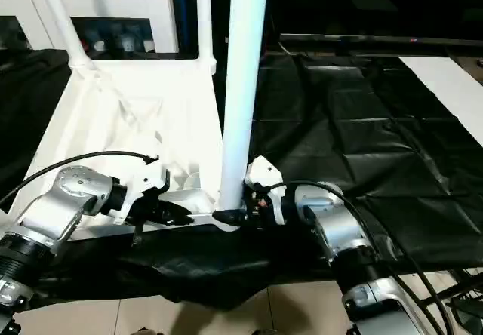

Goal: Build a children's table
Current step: Rotate leg to tighten

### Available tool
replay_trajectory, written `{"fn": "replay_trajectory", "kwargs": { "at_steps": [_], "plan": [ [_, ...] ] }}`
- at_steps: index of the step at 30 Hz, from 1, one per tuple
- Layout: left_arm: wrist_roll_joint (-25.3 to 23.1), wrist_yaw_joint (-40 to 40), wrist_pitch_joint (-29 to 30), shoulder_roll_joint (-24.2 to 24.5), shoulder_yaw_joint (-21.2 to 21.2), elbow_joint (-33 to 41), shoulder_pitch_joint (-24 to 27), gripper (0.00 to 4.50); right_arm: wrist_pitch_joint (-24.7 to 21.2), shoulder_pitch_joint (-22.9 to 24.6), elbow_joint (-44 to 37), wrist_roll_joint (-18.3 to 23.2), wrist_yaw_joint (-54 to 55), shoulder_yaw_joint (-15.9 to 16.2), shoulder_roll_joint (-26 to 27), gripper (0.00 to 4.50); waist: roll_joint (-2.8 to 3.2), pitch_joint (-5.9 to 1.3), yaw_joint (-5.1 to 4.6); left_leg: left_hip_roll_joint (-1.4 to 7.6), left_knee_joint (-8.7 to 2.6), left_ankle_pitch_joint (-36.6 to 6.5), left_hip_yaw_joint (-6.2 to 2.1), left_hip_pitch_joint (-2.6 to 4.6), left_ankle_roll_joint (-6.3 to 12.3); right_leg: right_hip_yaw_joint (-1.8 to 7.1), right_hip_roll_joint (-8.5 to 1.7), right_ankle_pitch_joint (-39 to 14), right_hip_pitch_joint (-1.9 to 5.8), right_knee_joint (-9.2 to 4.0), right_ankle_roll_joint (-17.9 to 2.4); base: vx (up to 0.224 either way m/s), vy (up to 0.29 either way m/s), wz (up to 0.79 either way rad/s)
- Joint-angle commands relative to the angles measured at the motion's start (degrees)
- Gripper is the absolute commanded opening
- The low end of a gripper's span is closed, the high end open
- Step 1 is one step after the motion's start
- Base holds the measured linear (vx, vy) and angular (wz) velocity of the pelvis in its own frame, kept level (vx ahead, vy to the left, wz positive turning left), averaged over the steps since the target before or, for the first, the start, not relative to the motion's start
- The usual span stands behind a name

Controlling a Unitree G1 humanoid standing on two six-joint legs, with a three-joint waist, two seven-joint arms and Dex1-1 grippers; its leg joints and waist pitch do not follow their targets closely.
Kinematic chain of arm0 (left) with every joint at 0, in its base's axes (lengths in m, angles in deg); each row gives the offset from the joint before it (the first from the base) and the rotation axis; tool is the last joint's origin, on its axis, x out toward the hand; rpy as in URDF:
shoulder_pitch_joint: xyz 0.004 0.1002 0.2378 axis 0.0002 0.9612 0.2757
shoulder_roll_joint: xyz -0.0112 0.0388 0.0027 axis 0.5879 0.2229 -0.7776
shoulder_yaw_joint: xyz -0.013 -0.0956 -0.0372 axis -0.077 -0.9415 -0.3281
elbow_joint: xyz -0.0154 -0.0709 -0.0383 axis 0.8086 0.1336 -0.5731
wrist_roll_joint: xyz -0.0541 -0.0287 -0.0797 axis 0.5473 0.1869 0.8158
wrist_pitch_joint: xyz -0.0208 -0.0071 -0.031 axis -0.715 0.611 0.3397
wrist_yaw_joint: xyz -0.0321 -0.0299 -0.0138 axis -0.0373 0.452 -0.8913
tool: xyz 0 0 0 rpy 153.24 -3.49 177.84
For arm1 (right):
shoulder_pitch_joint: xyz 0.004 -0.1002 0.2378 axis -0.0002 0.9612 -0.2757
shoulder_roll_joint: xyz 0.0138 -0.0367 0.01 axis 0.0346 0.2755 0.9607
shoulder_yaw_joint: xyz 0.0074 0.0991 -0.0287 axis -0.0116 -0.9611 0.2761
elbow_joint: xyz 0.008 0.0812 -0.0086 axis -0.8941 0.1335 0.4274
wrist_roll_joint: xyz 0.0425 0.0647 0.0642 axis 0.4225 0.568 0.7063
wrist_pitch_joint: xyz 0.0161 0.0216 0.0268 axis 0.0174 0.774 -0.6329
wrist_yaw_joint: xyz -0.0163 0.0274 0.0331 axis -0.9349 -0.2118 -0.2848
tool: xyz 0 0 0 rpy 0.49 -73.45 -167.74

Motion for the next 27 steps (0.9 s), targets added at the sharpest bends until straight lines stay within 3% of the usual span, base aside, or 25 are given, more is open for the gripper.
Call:
{"fn": "replay_trajectory", "kwargs": {
  "at_steps": [1, 3, 4, 6, 9, 12, 19, 20, 22, 23, 27],
  "plan": [
    [-0.9, 1.6, -0.3, -1.9, 1.7, -0.6, 0.3, 0.00, -0.5, 0.2, 0.1, 0.2, 1.8, -0.4, 0.6, 2.58, -0.10, -4.29, -0.05, 1.11, -3.39, -10.6, 0.33, 0.15, 2.61, 2.85, -1.98, -11.4, 3.36, -3.19, -13.5, 0.000, 0.000, 0.00],
    [-1.8, 7.4, -0.7, -4.8, 0.6, -3.0, -0.7, 0.00, -0.7, -0.7, 2.6, -0.7, 8.5, -2.0, 3.0, 2.58, -0.08, -4.01, 0.08, 1.11, -3.49, -12.2, 0.35, 0.35, 2.06, 2.86, -2.03, -14.4, 3.05, -3.64, -12.8, 0.000, 0.000, 0.00],
    [-2.2, 10.0, -0.7, -6.3, 0.1, -4.0, -1.3, 0.00, -0.7, -1.1, 3.8, -1.0, 11.6, -2.7, 4.3, 2.58, -0.20, -3.70, -0.03, 1.00, -3.53, -14.5, 0.42, 0.53, 1.25, 2.87, -2.08, -18.6, 2.73, -4.17, -11.7, 0.000, 0.000, 0.00],
    [-2.4, 13.6, 0.0, -9.1, -0.3, -5.6, -2.6, 0.00, -0.4, -1.6, 5.9, -1.6, 17.3, -3.6, 7.0, 2.57, -0.30, -3.72, -0.18, 0.82, -3.67, -17.4, -0.03, 0.57, -0.30, 2.59, -2.25, -26.0, 2.79, -4.82, -8.7, 0.000, 0.000, 0.00],
    [-2.7, 17.5, 0.7, -12.0, -0.7, -7.2, -4.0, 0.00, -0.2, -2.0, 7.1, -1.8, 22.6, -4.1, 10.4, 2.57, -0.38, -3.69, -0.64, 0.70, -3.71, -18.2, -0.27, 0.49, -0.65, 2.46, -2.24, -28.5, 2.61, -5.20, -7.0, 0.000, 0.000, 0.00],
    [-3.5, 24.1, 2.3, -17.4, -1.2, -9.5, -6.1, 0.00, -1.2, -3.6, 9.8, -2.0, 34.3, -5.8, 17.6, 2.57, -0.20, -3.71, -1.33, 0.54, -3.64, -19.5, -0.42, 0.57, -0.68, 2.19, -2.18, -31.1, 2.25, -5.75, -5.6, 0.000, 0.000, 0.00],
    [-5.2, 26.9, 1.5, -20.0, -0.7, -11.3, -7.0, 0.00, 1.3, -3.9, 11.2, -4.5, 36.6, -4.0, 21.6, 2.57, -0.28, -3.67, -1.57, 0.52, -3.80, -22.0, -0.59, 0.54, 0.04, 1.90, -2.10, -31.6, 2.09, -6.22, -4.8, 0.000, 0.000, 0.00],
    [-5.3, 26.8, 1.3, -19.9, -0.6, -11.2, -6.9, 0.00, 1.4, -3.8, 11.1, -4.5, 36.5, -4.0, 21.6, 3.13, -0.31, -3.68, -1.57, 0.54, -3.85, -22.0, -0.62, 0.50, 0.15, 1.94, -2.09, -31.2, 2.10, -6.15, -4.9, 0.000, 0.000, 0.00],
    [-5.1, 25.9, 0.7, -19.2, -0.7, -11.0, -6.6, 0.00, 0.3, -3.8, 10.5, -2.0, 34.8, -5.9, 21.4, 3.13, -0.36, -3.72, -1.51, 0.59, -3.86, -22.0, -0.59, 0.53, 0.25, 2.01, -2.13, -30.7, 2.06, -6.10, -5.2, 0.000, 0.000, 0.00],
    [-5.0, 25.2, 0.2, -18.9, -0.7, -10.8, -6.5, 0.00, 0.2, -3.8, 10.2, -1.6, 34.1, -6.2, 21.1, 3.36, -0.33, -3.70, -1.53, 0.56, -3.88, -22.1, -0.56, 0.52, 0.38, 2.05, -2.12, -30.6, 2.04, -6.13, -5.3, 0.000, 0.000, 0.00],
    [-4.0, 20.1, -1.4, -16.5, -0.5, -8.8, -5.0, 0.00, 1.5, -3.6, 9.1, -2.6, 30.5, -5.3, 17.5, 3.68, -0.33, -3.84, -1.59, 0.65, -4.00, -21.2, -0.59, 0.17, 0.57, 2.18, -2.12, -28.2, 2.34, -5.73, -6.1, 0.000, 0.000, 0.00]
  ]
}}
